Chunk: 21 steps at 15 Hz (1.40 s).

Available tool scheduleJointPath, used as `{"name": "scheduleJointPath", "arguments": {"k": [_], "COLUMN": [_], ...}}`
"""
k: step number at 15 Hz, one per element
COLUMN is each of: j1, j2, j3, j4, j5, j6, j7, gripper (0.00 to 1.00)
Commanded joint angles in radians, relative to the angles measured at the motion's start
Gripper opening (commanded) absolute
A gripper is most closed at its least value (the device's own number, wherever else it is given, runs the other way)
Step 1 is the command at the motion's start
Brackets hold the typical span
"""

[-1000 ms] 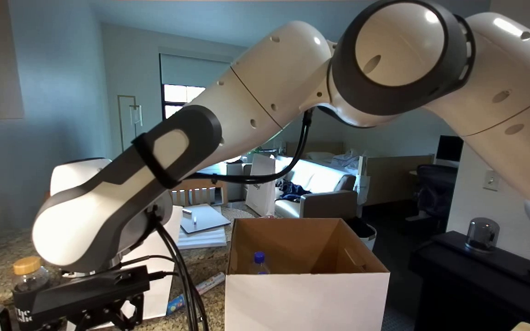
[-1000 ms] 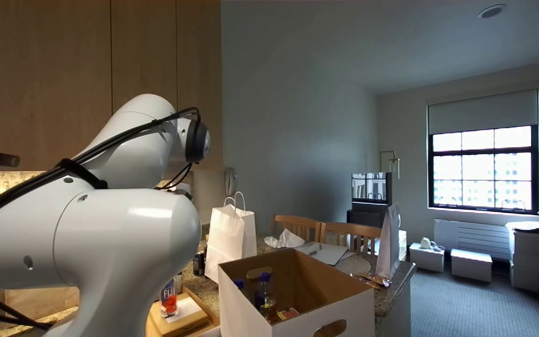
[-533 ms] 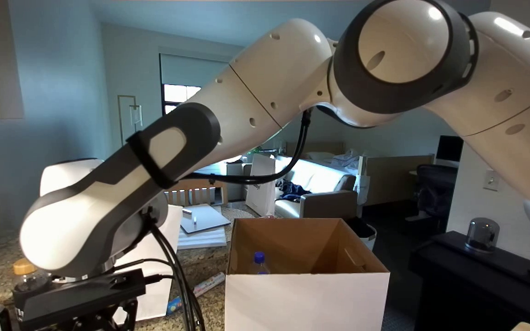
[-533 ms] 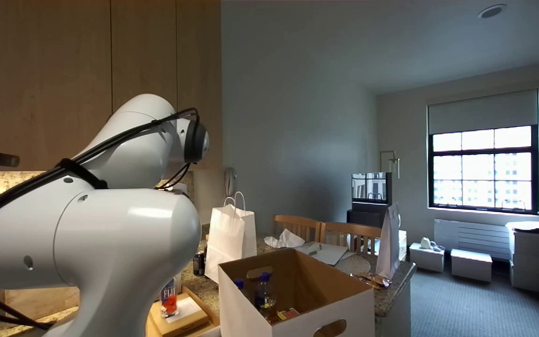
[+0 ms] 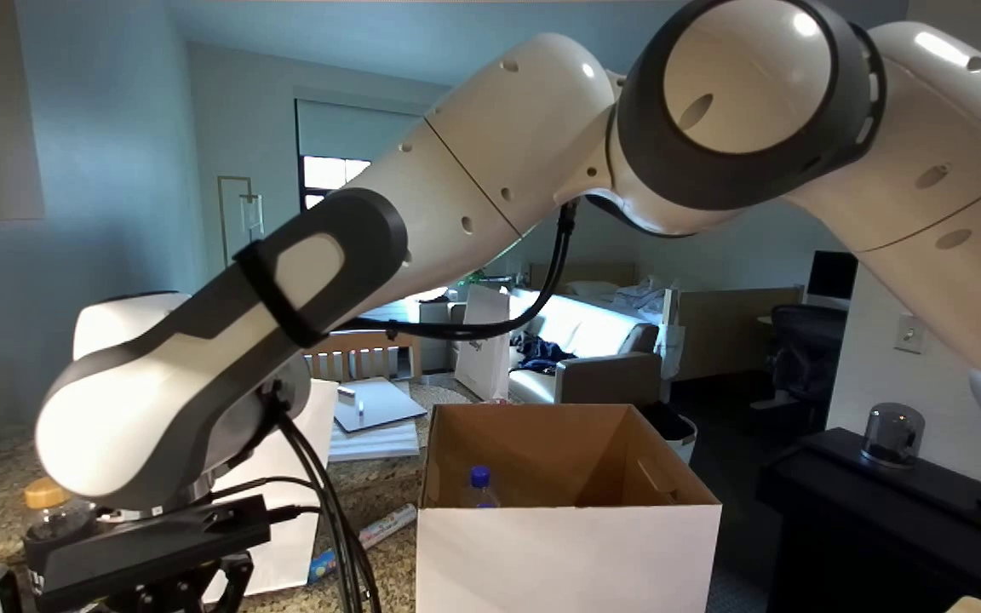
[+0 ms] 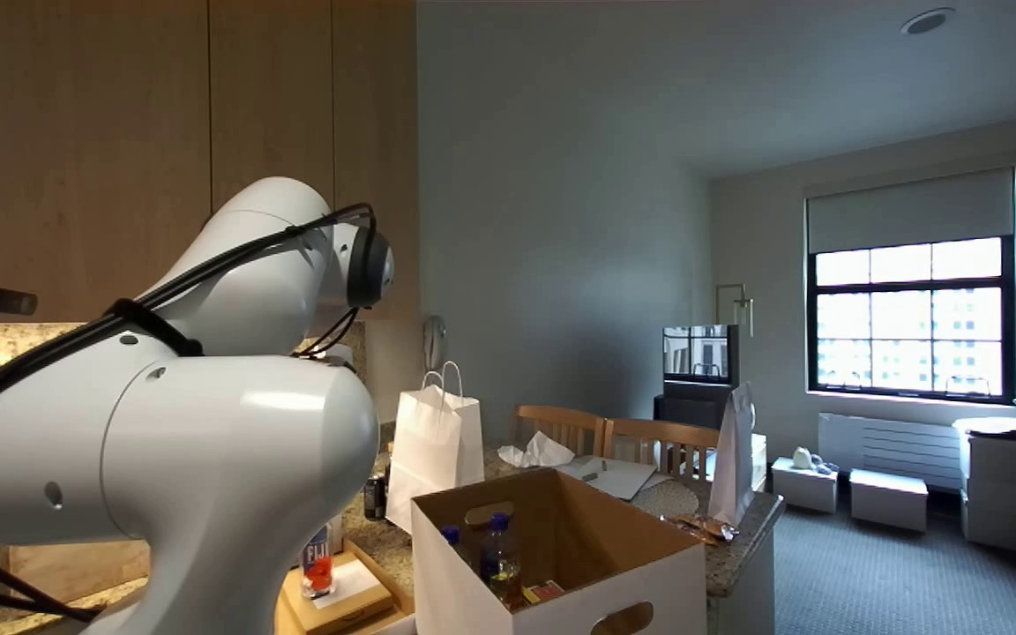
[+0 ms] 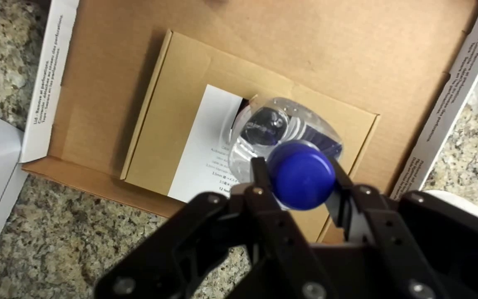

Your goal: Put the water bottles on the counter in the box

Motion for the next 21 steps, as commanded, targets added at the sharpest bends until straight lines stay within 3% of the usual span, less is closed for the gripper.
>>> {"name": "scheduleJointPath", "arguments": {"k": [1,7,11,16,21], "j1": [-0.008,-0.053,-0.112,-0.263,-0.438], "j2": [-0.057,-0.276,-0.436,-0.635,-0.838], "j3": [-0.002,-0.026,-0.056,-0.062,-0.084], "j4": [-0.035,-0.108,-0.136,-0.224,-0.401], "j5": [0.04,0.064,0.078,0.104,0.172], "j6": [-0.05,-0.186,-0.179,-0.215,-0.205], "j7": [-0.04,0.039,0.169,0.275,0.319], "gripper": [0.14,0.14,0.14,0.14,0.14]}}
